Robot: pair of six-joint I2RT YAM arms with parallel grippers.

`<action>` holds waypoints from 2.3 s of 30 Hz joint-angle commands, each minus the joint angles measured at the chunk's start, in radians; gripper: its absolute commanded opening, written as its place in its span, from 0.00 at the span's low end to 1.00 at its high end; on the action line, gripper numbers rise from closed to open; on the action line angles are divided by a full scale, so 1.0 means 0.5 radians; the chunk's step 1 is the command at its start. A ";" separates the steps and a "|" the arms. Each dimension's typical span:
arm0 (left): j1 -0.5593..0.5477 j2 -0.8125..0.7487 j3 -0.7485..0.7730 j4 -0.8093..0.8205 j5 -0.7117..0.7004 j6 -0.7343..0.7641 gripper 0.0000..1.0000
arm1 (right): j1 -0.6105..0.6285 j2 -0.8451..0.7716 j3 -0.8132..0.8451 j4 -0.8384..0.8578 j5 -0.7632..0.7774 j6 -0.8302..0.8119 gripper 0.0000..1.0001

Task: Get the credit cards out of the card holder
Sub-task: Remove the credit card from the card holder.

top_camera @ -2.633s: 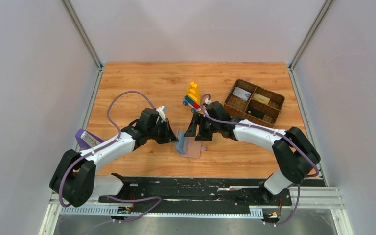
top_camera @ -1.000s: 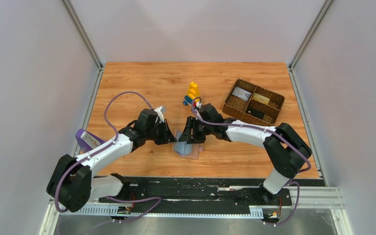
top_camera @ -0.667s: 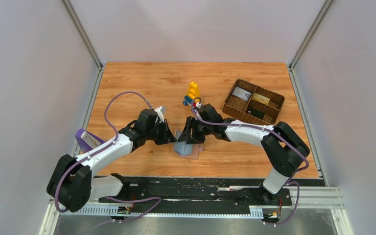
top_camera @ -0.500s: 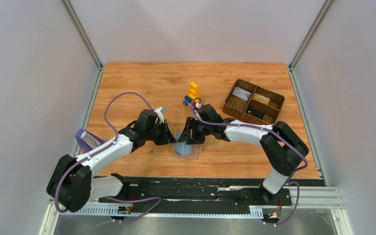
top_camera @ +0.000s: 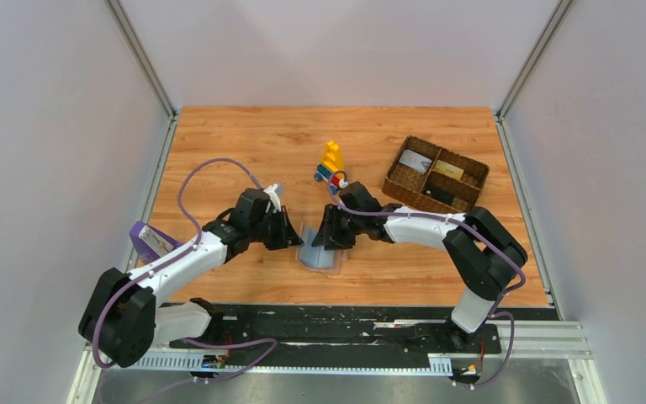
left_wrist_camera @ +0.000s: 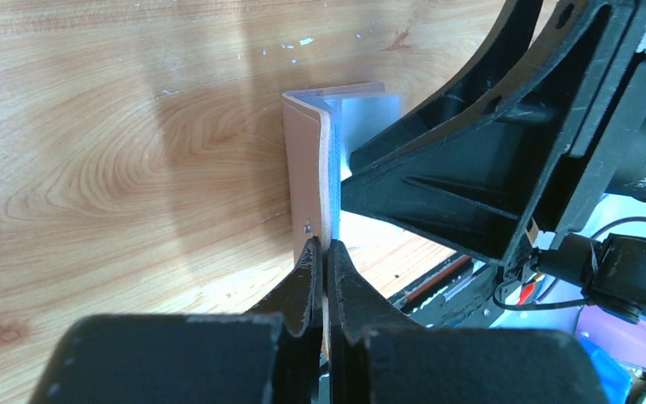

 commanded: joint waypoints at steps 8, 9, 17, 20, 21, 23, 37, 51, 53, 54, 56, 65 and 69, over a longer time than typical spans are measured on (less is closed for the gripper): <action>-0.006 -0.093 -0.003 0.041 0.034 -0.016 0.00 | 0.010 -0.240 -0.016 -0.321 0.336 -0.108 0.42; -0.006 -0.097 -0.005 0.041 0.032 -0.022 0.00 | 0.010 -0.292 -0.013 -0.294 0.292 -0.105 0.42; -0.008 -0.103 -0.026 0.086 0.063 -0.061 0.00 | 0.010 -0.295 0.062 -0.115 0.142 0.027 0.59; -0.008 -0.111 -0.039 0.100 0.064 -0.074 0.00 | 0.010 -0.229 0.089 -0.083 0.138 0.059 0.62; -0.008 -0.112 -0.044 0.111 0.066 -0.077 0.00 | 0.010 -0.210 0.102 -0.069 0.125 0.068 0.62; -0.008 -0.113 -0.055 0.131 0.073 -0.090 0.00 | 0.010 -0.169 0.115 -0.027 0.088 0.088 0.62; -0.007 -0.114 -0.075 0.149 0.074 -0.110 0.00 | 0.010 0.023 0.100 0.081 -0.017 0.146 0.58; -0.008 -0.076 -0.069 0.093 0.002 -0.059 0.00 | 0.010 -0.123 -0.051 -0.085 0.214 0.024 0.56; -0.008 -0.082 -0.068 0.079 -0.012 -0.055 0.00 | 0.010 -0.141 -0.046 -0.117 0.240 0.009 0.56; -0.007 -0.086 -0.068 0.070 -0.016 -0.049 0.00 | 0.010 -0.147 -0.045 -0.132 0.254 0.003 0.55; -0.007 -0.092 -0.070 0.066 -0.021 -0.048 0.00 | 0.010 -0.168 -0.047 -0.165 0.291 -0.011 0.55; -0.008 -0.102 -0.098 0.090 -0.024 -0.048 0.00 | 0.004 -0.233 -0.091 -0.210 0.362 -0.059 0.52; -0.008 -0.077 -0.095 0.094 -0.038 -0.037 0.00 | 0.002 -0.260 -0.086 -0.220 0.361 -0.075 0.50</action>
